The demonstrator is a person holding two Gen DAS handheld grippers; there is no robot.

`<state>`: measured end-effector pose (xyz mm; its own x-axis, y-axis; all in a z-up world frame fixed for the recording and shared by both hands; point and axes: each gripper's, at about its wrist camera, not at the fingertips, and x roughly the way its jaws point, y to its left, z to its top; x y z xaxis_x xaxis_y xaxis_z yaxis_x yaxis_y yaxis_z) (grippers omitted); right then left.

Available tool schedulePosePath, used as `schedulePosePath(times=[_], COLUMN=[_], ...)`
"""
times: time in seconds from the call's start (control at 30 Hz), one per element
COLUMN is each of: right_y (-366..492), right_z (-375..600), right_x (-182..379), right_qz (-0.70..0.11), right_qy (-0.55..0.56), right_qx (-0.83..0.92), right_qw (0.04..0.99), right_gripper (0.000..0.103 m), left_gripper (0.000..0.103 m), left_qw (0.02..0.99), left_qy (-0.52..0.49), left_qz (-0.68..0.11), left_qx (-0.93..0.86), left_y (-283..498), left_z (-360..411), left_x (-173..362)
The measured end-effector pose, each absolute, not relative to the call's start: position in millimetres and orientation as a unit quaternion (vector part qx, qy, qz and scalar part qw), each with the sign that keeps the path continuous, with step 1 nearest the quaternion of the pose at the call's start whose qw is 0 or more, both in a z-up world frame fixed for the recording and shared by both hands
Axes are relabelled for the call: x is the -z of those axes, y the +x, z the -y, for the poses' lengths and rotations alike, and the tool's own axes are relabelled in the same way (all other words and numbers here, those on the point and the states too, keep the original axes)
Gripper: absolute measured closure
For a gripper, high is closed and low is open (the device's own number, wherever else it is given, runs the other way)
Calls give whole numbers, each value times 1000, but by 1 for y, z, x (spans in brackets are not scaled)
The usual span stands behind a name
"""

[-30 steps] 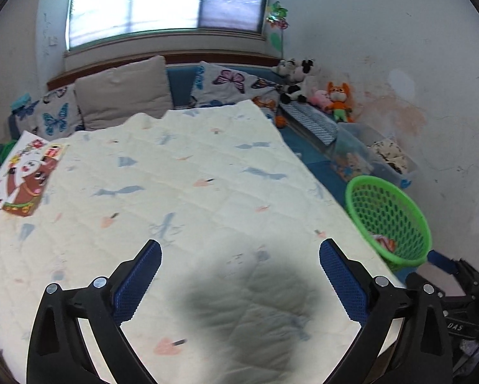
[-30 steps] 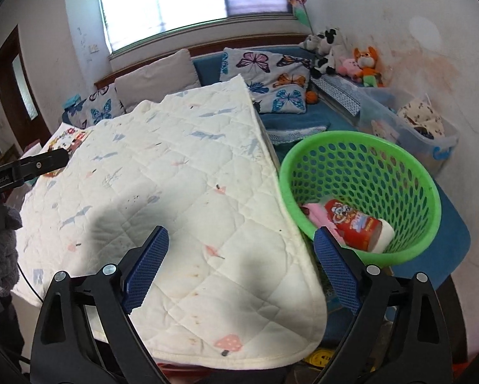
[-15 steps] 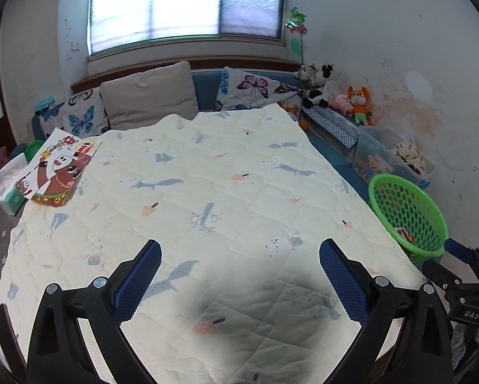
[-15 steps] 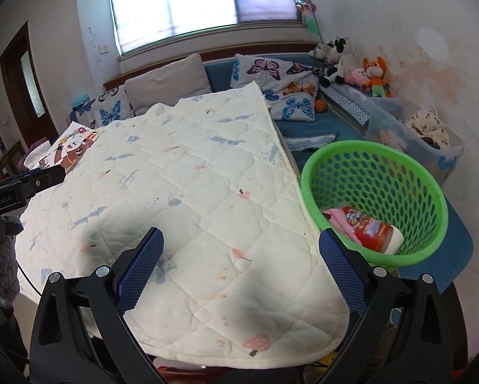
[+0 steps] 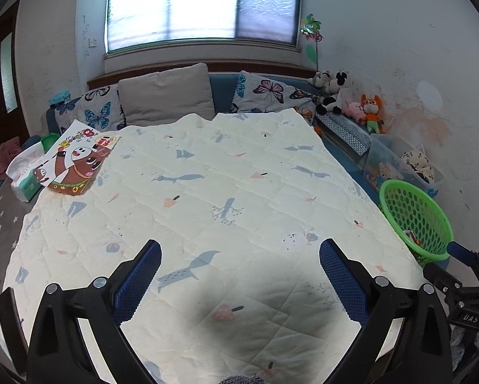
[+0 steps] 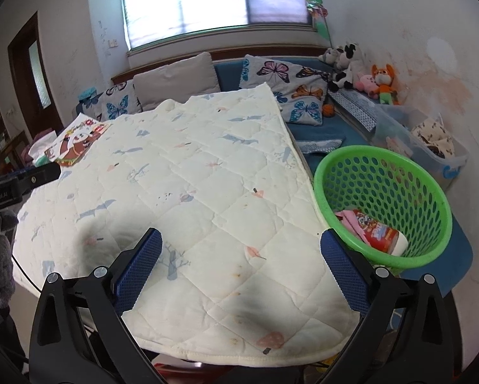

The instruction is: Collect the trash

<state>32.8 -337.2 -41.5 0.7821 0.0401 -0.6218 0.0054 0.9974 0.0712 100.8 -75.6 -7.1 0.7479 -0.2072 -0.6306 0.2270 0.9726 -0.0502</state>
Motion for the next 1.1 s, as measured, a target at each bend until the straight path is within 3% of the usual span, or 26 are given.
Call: schedulePosePath(times=[1.1], right_y=[19], right_z=[324], right_x=[38], right_qz=[-316], right_qy=[15], right_qx=[-16], right_qw=[949], right_gripper=[4], left_gripper=[7], left_qw=[939], left_qy=[10], left_qz=[-331], left_qx=[95], left_y=[79], left_z=[68], left_x=[4])
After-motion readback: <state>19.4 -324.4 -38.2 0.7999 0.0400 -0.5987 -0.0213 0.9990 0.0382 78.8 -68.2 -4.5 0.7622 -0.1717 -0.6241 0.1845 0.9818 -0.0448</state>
